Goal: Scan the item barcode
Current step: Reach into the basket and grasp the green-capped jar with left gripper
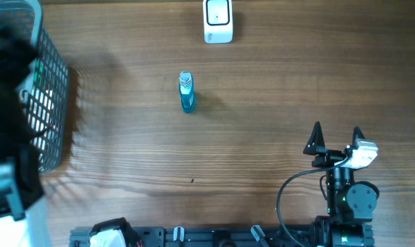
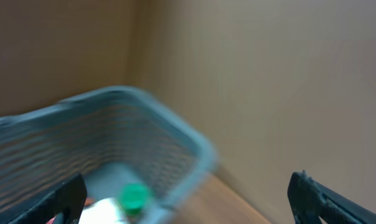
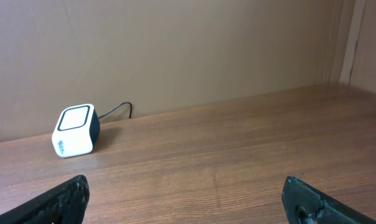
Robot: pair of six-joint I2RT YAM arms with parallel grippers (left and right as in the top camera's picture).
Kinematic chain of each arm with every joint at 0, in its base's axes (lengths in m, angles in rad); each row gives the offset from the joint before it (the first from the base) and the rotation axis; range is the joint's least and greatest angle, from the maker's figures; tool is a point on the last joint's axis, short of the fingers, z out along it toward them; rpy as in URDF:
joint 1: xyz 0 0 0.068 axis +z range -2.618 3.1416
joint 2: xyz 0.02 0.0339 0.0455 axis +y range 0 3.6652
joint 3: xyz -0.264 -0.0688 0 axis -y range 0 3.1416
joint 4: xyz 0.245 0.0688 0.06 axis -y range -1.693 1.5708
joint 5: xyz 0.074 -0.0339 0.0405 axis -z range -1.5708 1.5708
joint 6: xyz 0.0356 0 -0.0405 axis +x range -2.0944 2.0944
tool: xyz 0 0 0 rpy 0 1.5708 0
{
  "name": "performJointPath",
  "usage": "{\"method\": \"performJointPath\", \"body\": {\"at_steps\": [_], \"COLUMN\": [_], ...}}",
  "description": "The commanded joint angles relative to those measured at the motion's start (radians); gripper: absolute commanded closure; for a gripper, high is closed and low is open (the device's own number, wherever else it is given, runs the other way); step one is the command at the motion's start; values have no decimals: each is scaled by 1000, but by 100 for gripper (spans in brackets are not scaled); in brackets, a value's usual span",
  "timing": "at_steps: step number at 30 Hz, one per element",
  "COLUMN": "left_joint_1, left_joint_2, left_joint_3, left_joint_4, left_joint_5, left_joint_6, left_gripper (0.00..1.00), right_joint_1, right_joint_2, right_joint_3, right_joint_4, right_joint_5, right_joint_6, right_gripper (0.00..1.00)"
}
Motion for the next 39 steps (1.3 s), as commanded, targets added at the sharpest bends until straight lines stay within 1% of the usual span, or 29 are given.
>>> {"method": "performJointPath", "body": {"at_steps": [1,2,4,8,12,15,20,24,32,39], "left_joint_1": [273,357,400,406,378,357,327,311,281,271], "left_joint_2": [136,204,278,470,618,694,864,951,1035,1106], "left_joint_3": [-12,-12,-12,-9,56,152,429,544,547,547], "left_joint_4": [-26,-19,-5,23,23,-9,-173,-266,-314,-325], "left_joint_5": [294,381,420,411,410,403,395,392,383,372], "left_joint_6": [-128,-175,-194,-195,-198,-198,-130,-101,-79,-76], "left_gripper": [0,0,0,0,0,1,0,0,0,1], "right_joint_1": [3,3,3,3,3,3,3,3,3,3], "right_joint_2": [-4,-4,-4,-4,-4,-4,-4,-4,-4,-4], "right_joint_3": [-1,-1,-1,-1,-1,-1,-1,-1,-1,-1], "right_joint_4": [3,3,3,3,3,3,3,3,3,3], "right_joint_5": [-16,-17,-16,-16,-17,-17,-16,-16,-16,-16], "right_joint_6": [-20,-20,-19,-19,-19,-19,-20,-20,-19,-20], "right_gripper": [0,0,0,0,0,0,0,0,0,0]}}
